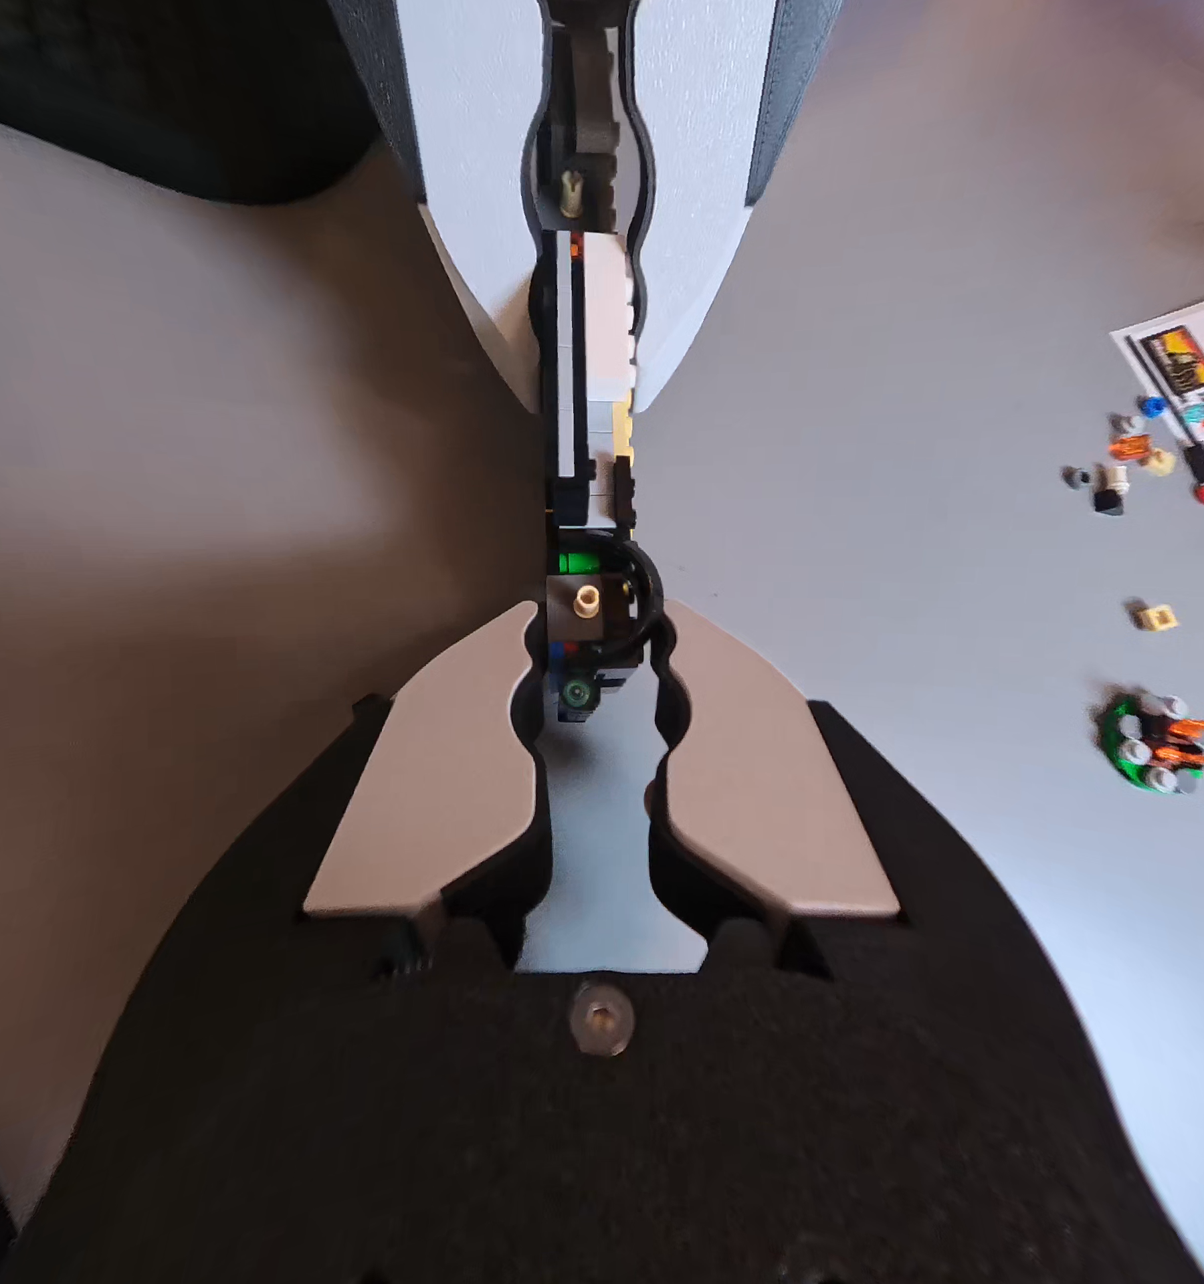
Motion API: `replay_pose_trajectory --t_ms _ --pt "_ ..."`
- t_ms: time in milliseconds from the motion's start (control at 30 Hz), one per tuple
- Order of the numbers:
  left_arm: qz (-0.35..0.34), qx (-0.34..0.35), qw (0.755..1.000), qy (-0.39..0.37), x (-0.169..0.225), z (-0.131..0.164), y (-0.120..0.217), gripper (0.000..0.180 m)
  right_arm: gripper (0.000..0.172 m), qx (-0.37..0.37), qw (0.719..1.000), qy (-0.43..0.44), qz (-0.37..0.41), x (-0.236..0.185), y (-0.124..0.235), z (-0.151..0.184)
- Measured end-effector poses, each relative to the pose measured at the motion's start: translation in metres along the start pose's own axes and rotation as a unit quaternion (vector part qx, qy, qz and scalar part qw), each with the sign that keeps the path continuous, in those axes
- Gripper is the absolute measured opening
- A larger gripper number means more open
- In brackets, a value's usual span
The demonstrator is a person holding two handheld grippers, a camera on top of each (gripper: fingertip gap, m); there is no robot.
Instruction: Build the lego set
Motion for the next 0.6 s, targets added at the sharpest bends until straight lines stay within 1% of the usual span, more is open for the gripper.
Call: replay_pose_trajectory --t_ms 100,233,300,333,400,433,467,533,600 --pt "-0.02 0.028 0.999 0.002 0.0 0.006 0.013 0.035 0.028 0.002 1.0 0.0 -0.021 0.005 0.0 0.002" --pt "-0.003 0.105 0.994 0.039 -0.002 0.032 0.024 0.044 0.028 0.007 0.999 -0.002 -0.039 0.01 0.0 0.004" --pt "0.005 0.134 0.989 0.055 0.0 0.044 0.02 0.043 0.028 0.007 0.999 -0.002 -0.04 0.011 -0.001 0.003" --pt "-0.005 0.151 0.987 0.056 0.002 0.048 0.017 0.041 0.028 0.008 0.999 -0.002 -0.04 0.011 -0.002 0.003" --pt "-0.031 0.179 0.983 0.041 0.004 0.052 0.013 0.031 0.028 0.003 0.999 -0.001 -0.035 0.011 -0.001 0.002" --pt "-0.029 0.188 0.981 0.033 0.006 0.052 0.012 0.03 0.031 -0.004 1.0 0.0 -0.028 0.011 0.001 0.002" --pt "-0.031 0.193 0.98 0.033 0.006 0.052 0.011 0.03 0.034 -0.011 1.0 0.001 -0.02 0.011 0.006 0.001" --pt "-0.029 0.196 0.979 0.035 0.006 0.053 0.011 0.029 0.034 -0.028 1.0 0.008 0.0 0.005 0.02 0.0" --pt "-0.031 0.202 0.978 0.028 0.007 0.053 0.011 0.029 0.028 -0.054 0.998 0.023 0.0 -0.008 0.033 0.001"
Point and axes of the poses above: each gripper's, where its closed fingertips meet, y back along the fingers, z out of its underside, x = y × z across the jaws, the point moved 9 cm from there along y, back along the fingers, and after that the axes turned 13 degrees about y, right-handed, at the moved point
